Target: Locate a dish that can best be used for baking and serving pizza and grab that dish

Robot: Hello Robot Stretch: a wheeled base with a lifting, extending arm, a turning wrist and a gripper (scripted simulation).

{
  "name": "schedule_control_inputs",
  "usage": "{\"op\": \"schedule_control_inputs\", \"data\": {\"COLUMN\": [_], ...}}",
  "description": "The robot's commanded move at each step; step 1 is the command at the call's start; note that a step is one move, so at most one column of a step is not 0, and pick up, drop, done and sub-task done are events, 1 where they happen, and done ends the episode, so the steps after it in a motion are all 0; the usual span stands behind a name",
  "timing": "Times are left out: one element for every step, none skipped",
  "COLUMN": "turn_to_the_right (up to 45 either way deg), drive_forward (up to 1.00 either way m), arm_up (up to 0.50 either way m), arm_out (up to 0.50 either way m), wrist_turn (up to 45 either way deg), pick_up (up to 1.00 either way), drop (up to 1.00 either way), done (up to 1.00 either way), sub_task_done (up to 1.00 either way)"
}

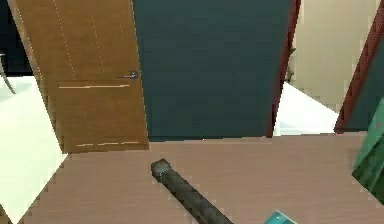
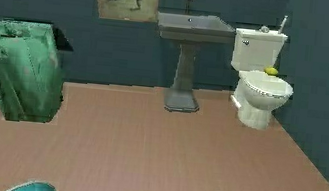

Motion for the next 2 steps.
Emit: {"op": "schedule_control_inputs", "data": {"turn_to_the_right": [0.0, -42.0], "drive_forward": [0.45, 0.00], "arm_up": [0.00, 0.00], "arm_out": [0.00, 0.00], "wrist_turn": [0.0, 0.0], "pick_up": [0.00, 0.00], "drop": [0.00, 0.00], "done": [0.00, 0.00], "sub_task_done": [0.00, 0.00]}}
